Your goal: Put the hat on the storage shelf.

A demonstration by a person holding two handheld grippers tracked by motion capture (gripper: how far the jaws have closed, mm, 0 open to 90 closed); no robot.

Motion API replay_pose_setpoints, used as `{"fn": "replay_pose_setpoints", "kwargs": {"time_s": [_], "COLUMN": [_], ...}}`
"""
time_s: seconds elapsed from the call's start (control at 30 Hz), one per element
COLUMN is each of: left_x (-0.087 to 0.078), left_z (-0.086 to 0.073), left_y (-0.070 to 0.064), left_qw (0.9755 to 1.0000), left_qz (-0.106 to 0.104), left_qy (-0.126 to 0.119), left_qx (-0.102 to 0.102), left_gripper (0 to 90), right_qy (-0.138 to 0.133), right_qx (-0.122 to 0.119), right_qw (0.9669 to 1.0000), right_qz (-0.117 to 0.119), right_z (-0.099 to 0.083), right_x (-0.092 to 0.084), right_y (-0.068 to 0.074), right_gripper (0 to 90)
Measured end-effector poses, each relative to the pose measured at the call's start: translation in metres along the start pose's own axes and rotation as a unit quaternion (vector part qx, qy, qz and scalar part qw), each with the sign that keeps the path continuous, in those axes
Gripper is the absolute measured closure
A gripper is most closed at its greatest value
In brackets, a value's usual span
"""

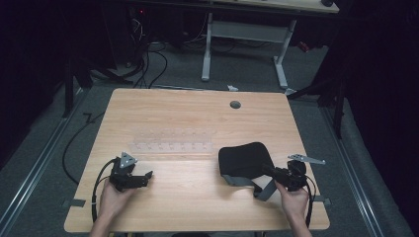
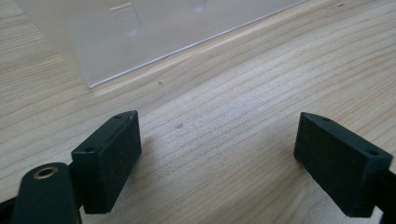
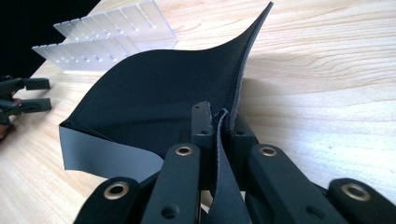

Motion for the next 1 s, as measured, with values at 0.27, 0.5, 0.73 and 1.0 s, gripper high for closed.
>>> {"fn": "replay_pose_setpoints", "kwargs": {"time_s": [0.27, 0.5, 0.73, 1.0], "left_x": [-0.002, -0.005, -0.010, -0.021], "left_z": [-0.001, 0.001, 0.009, 0.029], "left_y": [-0.003, -0.011, -0.031, -0.063], "left_qw": [0.9999, 0.9995, 0.9977, 0.9914], "left_qz": [-0.010, -0.016, -0.047, -0.079], "left_qy": [0.001, 0.000, -0.011, -0.049], "left_qx": [0.011, 0.026, 0.048, 0.092], "left_gripper": [15.6, 17.8, 19.6, 19.1], "right_qy": [0.007, 0.013, 0.025, 0.043], "right_qx": [-0.007, -0.014, -0.019, -0.027], "right_qw": [0.9999, 0.9993, 0.9986, 0.9971], "right_qz": [0.013, 0.030, 0.044, 0.057], "right_z": [-0.006, -0.009, -0.011, -0.013], "right_x": [-0.004, -0.003, 0.000, 0.006], "right_y": [0.011, 0.023, 0.032, 0.044], "right_gripper": [85.7, 85.7, 85.7, 85.7]}}
Point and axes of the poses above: each handheld gripper's, and its own axes: x roughly forward along the jaws, z roughly out of its top, y roughly to its left, the point moved 9 cm from there along x, roughly forward along the jaws, and after that the axes turned 10 degrees about x, right-handed, at the moved point
